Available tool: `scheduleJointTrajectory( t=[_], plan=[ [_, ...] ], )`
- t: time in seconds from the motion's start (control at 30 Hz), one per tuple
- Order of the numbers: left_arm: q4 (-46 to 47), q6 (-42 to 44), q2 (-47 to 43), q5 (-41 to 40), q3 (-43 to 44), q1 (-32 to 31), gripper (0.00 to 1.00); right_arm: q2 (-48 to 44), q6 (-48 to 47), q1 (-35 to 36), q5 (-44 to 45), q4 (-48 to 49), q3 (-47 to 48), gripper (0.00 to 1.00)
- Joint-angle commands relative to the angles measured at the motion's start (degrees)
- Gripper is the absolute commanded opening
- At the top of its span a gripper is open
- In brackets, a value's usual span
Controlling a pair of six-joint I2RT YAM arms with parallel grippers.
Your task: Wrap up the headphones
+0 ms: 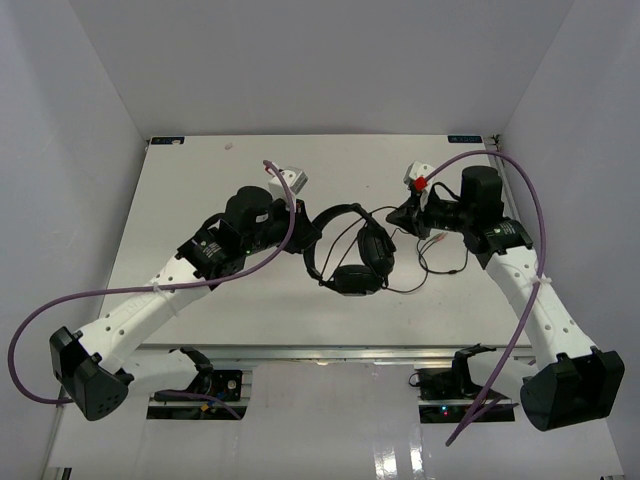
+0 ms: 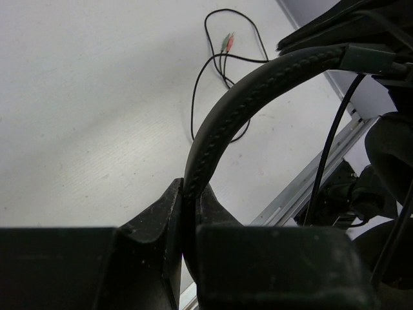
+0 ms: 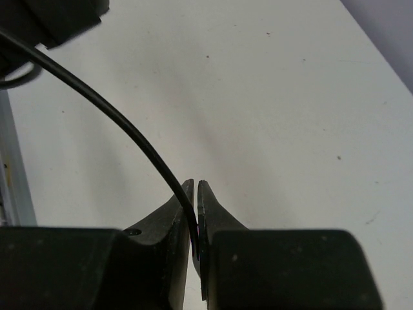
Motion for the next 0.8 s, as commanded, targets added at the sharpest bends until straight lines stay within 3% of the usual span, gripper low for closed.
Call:
scheduleJointTrajectory(
  t=[0.0, 0.37, 0.53, 0.77],
  plan=[
    [2.21, -2.92, -0.82, 3.52, 4.47, -0.22, 0.0, 2.34, 8.18, -0.46, -4.89, 10.85, -2.06, 0.12],
    [4.85, -8.52, -1.81, 5.68, 3.05, -0.28, 0.0, 9.53, 20.55, -0.75, -5.46, 27.28, -6.65, 0.13],
    [7.82, -10.38, 0.05, 5.98, 2.55, -0.22, 0.0, 10.89, 23.52, -0.75, -7.09, 30.03, -7.66, 0.13],
    [14.19, -15.52, 2.4, -0.47, 3.53, -0.24, 0.0, 11.11, 31.84, -0.75, -13.68, 39.23, -12.26, 0.15]
  ],
)
